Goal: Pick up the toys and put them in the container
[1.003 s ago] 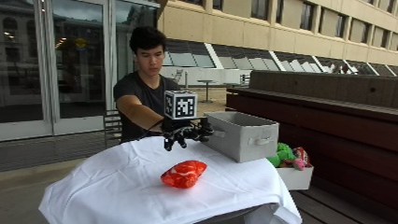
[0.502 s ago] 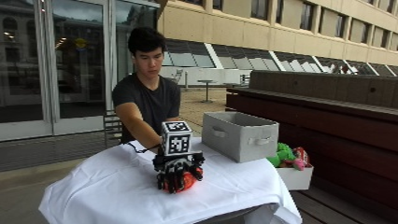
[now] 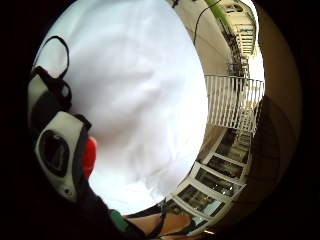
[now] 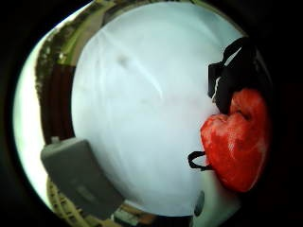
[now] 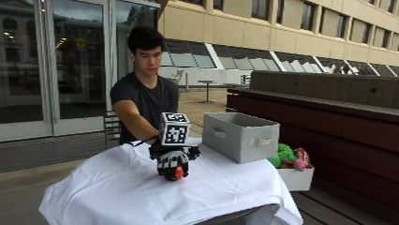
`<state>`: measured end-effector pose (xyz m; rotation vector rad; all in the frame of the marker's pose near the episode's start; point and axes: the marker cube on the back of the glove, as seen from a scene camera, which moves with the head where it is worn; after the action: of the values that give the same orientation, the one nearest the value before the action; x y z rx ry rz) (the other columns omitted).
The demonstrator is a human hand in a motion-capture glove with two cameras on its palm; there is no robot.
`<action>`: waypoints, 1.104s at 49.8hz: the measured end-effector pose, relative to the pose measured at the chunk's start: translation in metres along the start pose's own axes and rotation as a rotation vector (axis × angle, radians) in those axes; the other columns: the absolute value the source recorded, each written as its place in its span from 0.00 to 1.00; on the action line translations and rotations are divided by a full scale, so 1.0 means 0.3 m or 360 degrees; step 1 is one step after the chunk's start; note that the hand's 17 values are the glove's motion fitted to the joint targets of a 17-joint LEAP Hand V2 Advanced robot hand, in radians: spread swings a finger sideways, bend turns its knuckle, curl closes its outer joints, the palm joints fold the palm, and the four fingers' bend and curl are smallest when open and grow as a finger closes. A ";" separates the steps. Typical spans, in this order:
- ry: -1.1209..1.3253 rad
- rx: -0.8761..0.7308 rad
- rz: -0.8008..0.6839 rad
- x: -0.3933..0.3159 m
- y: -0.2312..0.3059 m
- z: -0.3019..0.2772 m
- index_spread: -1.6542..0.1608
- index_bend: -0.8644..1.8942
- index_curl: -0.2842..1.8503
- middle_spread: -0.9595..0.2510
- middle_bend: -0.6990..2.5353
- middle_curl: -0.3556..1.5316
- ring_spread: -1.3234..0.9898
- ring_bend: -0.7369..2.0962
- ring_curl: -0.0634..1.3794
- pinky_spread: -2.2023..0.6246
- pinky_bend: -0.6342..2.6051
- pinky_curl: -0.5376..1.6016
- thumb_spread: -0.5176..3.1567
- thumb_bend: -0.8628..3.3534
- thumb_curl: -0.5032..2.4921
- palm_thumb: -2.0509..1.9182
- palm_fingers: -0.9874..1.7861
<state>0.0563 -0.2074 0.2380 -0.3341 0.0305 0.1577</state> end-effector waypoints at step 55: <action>-0.0171 0.0726 -0.0406 -0.553 0.889 -1.005 0.72 0.47 0.37 0.44 0.43 0.48 0.39 0.65 0.37 0.62 0.47 0.43 0.31 0.26 0.48 0.68 0.75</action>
<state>-0.1512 -0.0828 -0.1239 0.1272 -0.0816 -0.0856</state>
